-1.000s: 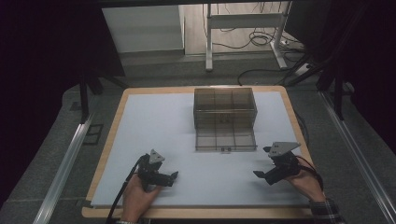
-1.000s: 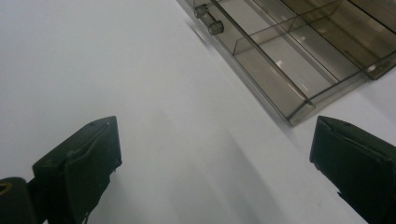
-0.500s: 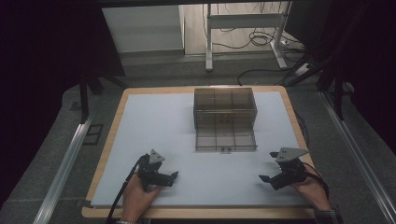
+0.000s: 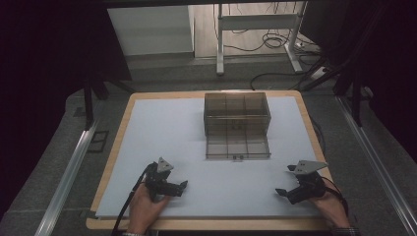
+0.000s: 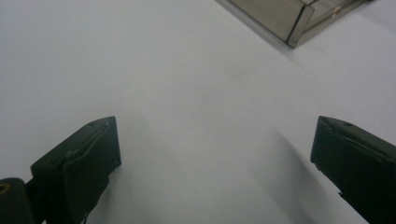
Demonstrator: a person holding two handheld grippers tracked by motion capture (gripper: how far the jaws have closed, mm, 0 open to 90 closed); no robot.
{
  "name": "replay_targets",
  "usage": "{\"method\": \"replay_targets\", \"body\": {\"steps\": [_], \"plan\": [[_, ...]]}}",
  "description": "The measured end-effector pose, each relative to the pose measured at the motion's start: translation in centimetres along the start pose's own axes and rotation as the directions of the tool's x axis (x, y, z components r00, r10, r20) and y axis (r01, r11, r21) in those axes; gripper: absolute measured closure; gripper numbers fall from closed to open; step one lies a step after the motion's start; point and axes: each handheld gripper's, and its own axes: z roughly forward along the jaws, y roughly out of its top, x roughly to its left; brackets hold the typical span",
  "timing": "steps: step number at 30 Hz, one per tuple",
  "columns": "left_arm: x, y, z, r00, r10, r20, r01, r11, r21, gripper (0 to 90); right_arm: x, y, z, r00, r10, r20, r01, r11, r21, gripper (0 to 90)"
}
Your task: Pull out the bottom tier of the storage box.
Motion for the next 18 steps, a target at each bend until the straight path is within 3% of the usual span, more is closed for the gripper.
{"method": "replay_targets", "body": {"steps": [18], "plan": [[-0.01, -0.01, 0.0, 1.0, -0.001, 0.0, 0.001, 1.0, -0.001, 0.0, -0.06, -0.32, 0.32, 0.9998, 0.016, -0.006, -0.016, 0.999, 0.032, 1.1]]}}
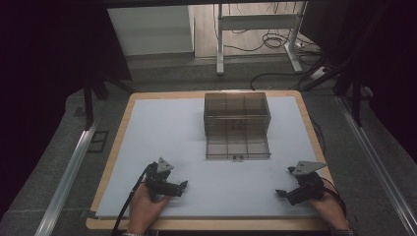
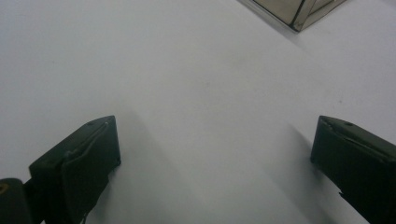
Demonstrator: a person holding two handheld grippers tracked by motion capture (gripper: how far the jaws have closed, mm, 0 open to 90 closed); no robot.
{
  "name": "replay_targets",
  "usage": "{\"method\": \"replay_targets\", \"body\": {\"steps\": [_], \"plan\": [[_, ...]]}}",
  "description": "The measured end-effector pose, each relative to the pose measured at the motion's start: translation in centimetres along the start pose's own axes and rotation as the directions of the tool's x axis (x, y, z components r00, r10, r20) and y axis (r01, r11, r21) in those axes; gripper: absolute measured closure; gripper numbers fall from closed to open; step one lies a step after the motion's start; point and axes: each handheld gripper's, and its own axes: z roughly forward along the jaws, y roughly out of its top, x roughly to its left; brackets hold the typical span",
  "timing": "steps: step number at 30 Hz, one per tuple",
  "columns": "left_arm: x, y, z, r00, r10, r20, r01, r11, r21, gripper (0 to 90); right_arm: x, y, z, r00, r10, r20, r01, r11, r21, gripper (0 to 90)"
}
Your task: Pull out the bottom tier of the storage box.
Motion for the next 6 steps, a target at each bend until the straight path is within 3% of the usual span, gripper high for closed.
{"method": "replay_targets", "body": {"steps": [6], "plan": [[0.0, 0.0, 0.0, 1.0, 0.001, 0.0, -0.001, 1.0, 0.001, 0.0, 0.03, -0.04, 0.01, 1.0, -0.001, 0.001, 0.001, 1.0, 0.0, 1.1]]}}
